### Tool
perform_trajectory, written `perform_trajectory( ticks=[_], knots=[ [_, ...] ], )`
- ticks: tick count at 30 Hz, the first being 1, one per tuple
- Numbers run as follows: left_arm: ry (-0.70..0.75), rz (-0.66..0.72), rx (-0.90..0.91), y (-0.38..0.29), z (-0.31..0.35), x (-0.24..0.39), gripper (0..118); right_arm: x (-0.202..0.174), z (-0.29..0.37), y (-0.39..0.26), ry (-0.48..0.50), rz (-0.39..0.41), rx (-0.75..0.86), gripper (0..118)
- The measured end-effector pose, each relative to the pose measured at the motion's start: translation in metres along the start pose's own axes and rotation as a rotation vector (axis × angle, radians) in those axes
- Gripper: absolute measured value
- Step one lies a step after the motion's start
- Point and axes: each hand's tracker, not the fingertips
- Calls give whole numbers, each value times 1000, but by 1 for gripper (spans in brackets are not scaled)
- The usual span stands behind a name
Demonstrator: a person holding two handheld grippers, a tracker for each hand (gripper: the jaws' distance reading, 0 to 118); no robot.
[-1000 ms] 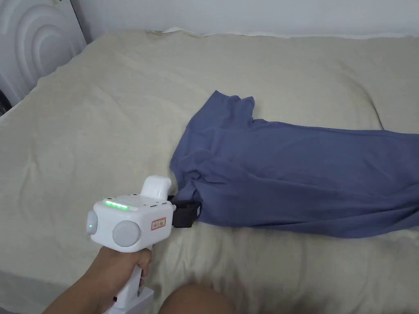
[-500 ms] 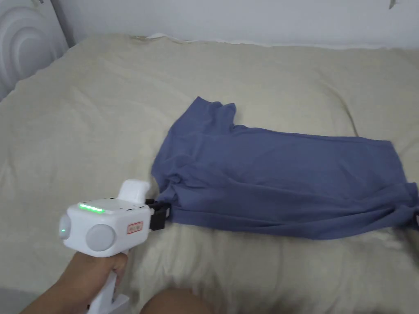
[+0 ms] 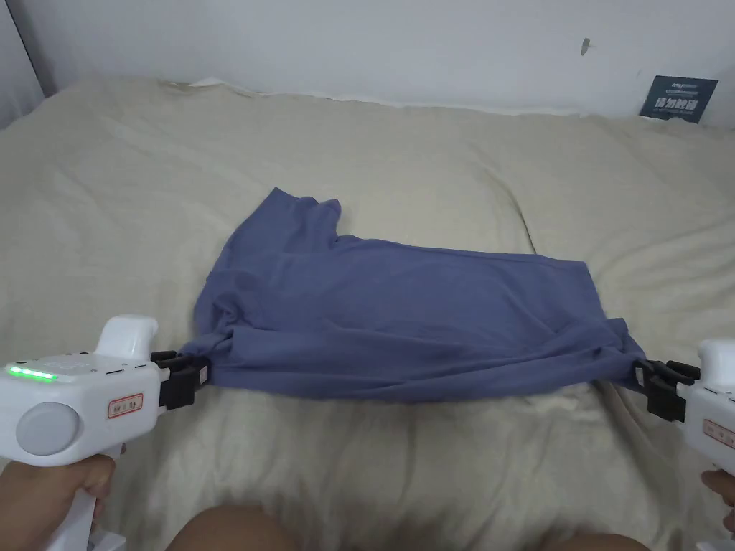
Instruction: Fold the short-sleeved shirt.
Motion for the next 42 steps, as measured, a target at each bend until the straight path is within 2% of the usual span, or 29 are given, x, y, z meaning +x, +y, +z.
perform_trajectory(
  ticks=[16,30,42],
  knots=[
    [15,0,-7,-28,44,-4,13,-7,42,-22,24,-17,14,5],
    [23,-5,-22,-58,53,1,5,-20,64,-43,36,-3,-7,5],
    [22,-1,-4,-56,56,-2,4,-21,67,-50,26,2,-13,5]
  ],
)
